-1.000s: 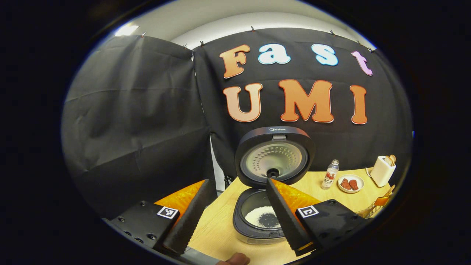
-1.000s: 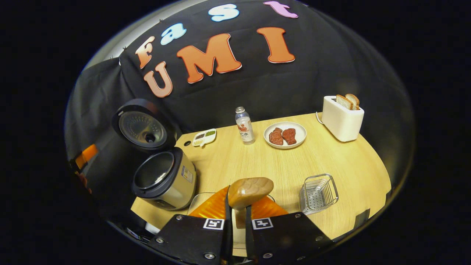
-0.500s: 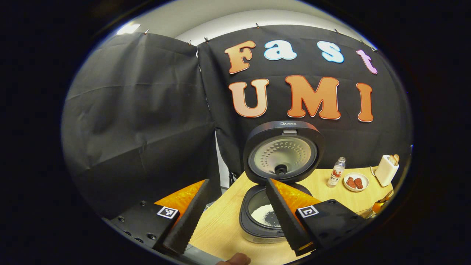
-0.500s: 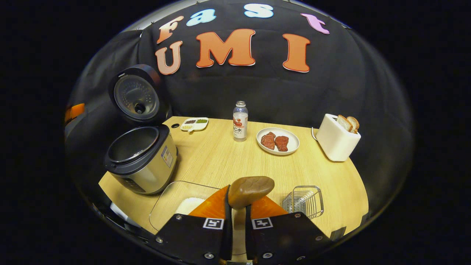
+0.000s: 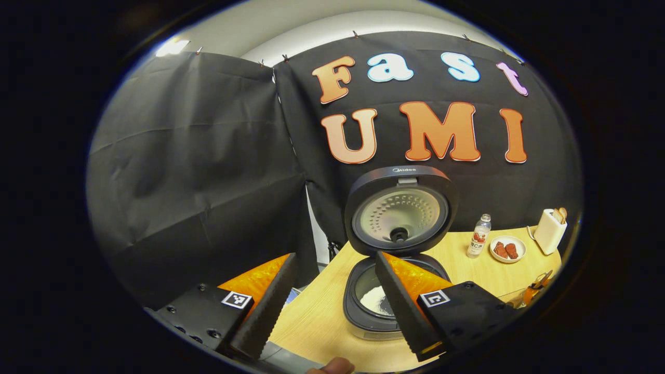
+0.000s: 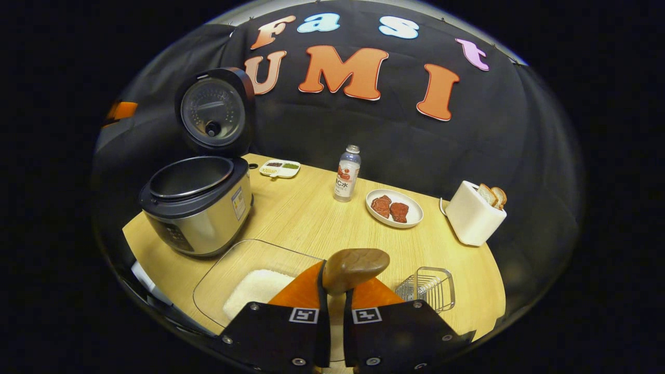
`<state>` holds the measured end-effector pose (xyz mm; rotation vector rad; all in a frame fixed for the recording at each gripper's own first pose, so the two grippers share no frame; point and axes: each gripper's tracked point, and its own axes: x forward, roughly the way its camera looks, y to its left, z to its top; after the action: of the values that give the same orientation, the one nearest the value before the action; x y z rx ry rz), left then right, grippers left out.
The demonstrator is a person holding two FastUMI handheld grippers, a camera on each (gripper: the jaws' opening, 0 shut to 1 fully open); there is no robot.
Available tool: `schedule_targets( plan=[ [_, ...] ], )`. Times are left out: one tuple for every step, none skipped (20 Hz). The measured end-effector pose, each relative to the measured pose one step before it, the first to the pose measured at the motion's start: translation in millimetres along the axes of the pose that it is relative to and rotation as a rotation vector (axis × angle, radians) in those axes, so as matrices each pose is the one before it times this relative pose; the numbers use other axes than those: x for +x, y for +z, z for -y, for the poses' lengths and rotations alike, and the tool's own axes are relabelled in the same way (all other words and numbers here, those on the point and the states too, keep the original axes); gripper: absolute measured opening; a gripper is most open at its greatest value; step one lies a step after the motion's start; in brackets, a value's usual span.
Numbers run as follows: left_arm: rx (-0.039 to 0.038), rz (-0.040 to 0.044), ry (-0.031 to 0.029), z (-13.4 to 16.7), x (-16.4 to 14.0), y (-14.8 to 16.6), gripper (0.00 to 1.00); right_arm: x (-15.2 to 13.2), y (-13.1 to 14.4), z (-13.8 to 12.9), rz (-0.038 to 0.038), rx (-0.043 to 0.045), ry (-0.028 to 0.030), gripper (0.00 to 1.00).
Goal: Close the left gripper, press the button to open the rice cooker; take a wooden spoon from the chopstick holder with the right hand, scoop a spoonful of rice and pour it into the rice cooker, then put the wooden spoon back into the chopstick holder.
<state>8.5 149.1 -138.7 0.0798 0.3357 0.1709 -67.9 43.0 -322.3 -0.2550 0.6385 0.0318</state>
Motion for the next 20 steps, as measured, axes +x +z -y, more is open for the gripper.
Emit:
schedule_targets(
  plan=[
    [-0.00154, -0.00583, 0.00169, -1.50, 1.68, -2.17, 1.00, -0.52, -1.66, -3.05, 0.00416, -0.00189, -0.00207, 0.09],
    [-0.00372, -0.00639, -0.00039, -1.08, 0.54, -1.60, 1.00, -0.81, -0.47, -3.95, 0.00505, -0.00103, -0.00568, 0.10],
    [-0.00811, -0.00591, -0.00436, 0.31, 0.40, -1.28, 1.00, -0.10, 1.23, -1.76, 0.00893, -0.00298, -0.00950, 0.10],
    [-0.01185, -0.00422, -0.00442, -0.26, -0.10, 0.23, 1.00, 1.11, -1.64, -2.39, 0.00298, -0.00126, -0.00646, 0.10],
    [-0.00604, 0.00099, -0.00236, -1.04, -0.33, -0.08, 0.97, -0.44, -0.47, -2.92, 0.00289, 0.00147, -0.00559, 0.09],
    [0.00178, 0.00429, 0.00045, -1.57, -0.84, 1.52, 0.97, -1.18, -1.25, -2.47, 0.00651, -0.00078, -0.00253, 0.09],
    [0.00575, 0.00367, 0.00202, -2.73, 0.12, 0.17, 0.97, -0.72, -0.38, -2.75, 0.00644, -0.00632, -0.00167, 0.10],
    [0.00614, 0.00136, 0.00039, -0.69, 0.28, 0.06, 0.97, -0.79, -2.77, -3.79, 0.00215, -0.00501, 0.00125, 0.09],
    [0.00548, 0.00094, -0.00048, -1.04, 0.53, -0.46, 1.00, -1.24, -1.13, -3.38, 0.00359, -0.00381, -0.00033, 0.09],
    [0.00416, -0.00008, -0.00131, -0.89, -0.08, -0.38, 1.00, 0.04, -0.59, -3.76, 0.00607, -0.00774, -0.00149, 0.10],
    [0.00111, -0.00214, -0.00166, -1.60, -0.45, -1.36, 1.00, 0.11, -2.14, -3.83, 0.00163, -0.00946, -0.00042, 0.09],
    [-0.00103, -0.00270, -0.00382, 0.22, -0.55, -0.35, 1.00, 1.17, -0.23, -4.41, 0.00238, -0.00539, -0.00207, 0.09],
    [0.00083, -0.00355, -0.00365, -1.50, -0.13, -1.08, 1.00, 0.76, -1.63, -4.01, -0.00311, -0.00004, -0.00345, 0.09],
    [0.00653, -0.00048, 0.00034, -3.12, -0.12, -0.49, 1.00, 1.07, -0.77, -3.54, -0.00044, 0.00327, -0.00617, 0.09],
    [0.00936, -0.00098, 0.00346, -3.93, -1.54, -1.01, 1.00, -0.10, 0.47, -2.05, 0.00329, 0.00239, -0.00833, 0.10],
    [0.01031, 0.00063, 0.00485, -5.07, -1.08, 0.03, 1.00, 0.39, 0.07, -1.70, 0.00261, -0.00099, -0.01256, 0.09],
    [0.00916, -0.00001, 0.00380, -5.01, -0.88, -0.48, 1.00, 0.30, -0.58, -1.51, -0.00260, 0.00730, -0.00775, 0.09],
    [0.00688, -0.00021, 0.00169, -4.19, -0.83, -0.56, 1.00, 0.94, 0.03, -0.87, 0.00158, 0.00813, -0.00810, 0.09],
    [0.00343, -0.00022, 0.00297, -4.73, 0.44, -0.99, 1.00, 0.45, 0.54, -1.51, -0.00153, 0.00734, -0.00524, 0.10],
    [-0.00024, -0.00168, 0.00205, -3.39, 0.09, -1.16, 1.00, 0.54, -0.08, -1.82, -0.00138, 0.00571, -0.00587, 0.09]
  ],
)
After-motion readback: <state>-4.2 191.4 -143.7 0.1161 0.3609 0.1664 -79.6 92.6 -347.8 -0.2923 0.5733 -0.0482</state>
